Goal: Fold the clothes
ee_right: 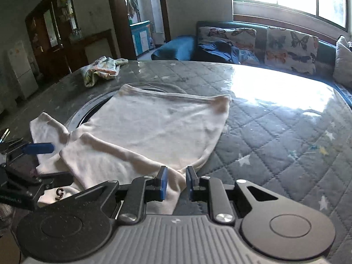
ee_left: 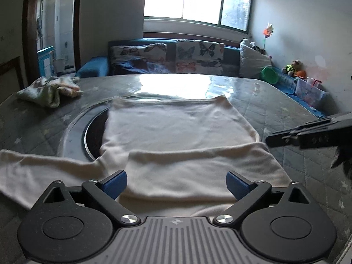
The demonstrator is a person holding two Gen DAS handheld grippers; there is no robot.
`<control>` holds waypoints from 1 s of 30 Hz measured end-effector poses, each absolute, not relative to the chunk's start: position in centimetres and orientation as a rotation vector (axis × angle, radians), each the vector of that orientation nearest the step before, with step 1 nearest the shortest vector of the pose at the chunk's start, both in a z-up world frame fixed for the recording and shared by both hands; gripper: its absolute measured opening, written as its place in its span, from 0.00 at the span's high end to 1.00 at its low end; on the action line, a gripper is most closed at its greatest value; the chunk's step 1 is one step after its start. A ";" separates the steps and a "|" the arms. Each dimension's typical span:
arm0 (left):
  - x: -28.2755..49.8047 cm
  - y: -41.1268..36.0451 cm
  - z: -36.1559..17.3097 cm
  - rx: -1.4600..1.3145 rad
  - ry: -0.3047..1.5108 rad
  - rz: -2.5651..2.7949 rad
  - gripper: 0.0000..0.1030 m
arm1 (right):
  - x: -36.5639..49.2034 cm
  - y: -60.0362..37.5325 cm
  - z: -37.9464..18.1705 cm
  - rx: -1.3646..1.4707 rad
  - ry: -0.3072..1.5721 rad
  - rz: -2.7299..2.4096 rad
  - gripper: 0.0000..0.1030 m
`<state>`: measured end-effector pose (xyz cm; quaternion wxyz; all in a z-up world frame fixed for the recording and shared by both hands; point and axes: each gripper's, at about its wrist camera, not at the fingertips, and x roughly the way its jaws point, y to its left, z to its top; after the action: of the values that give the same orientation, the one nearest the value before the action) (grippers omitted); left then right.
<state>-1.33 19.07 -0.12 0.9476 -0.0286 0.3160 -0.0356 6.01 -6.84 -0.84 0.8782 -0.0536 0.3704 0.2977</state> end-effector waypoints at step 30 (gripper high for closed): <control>-1.1 21.0 -1.9 -0.073 0.656 -0.027 0.18 | 0.9 -3.7 -2.7 -0.365 0.686 0.761 0.68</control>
<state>-1.14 21.00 -1.87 0.9459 -0.0357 0.3222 -0.0131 0.86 -3.70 -2.75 0.8558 -0.1737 0.3263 0.3620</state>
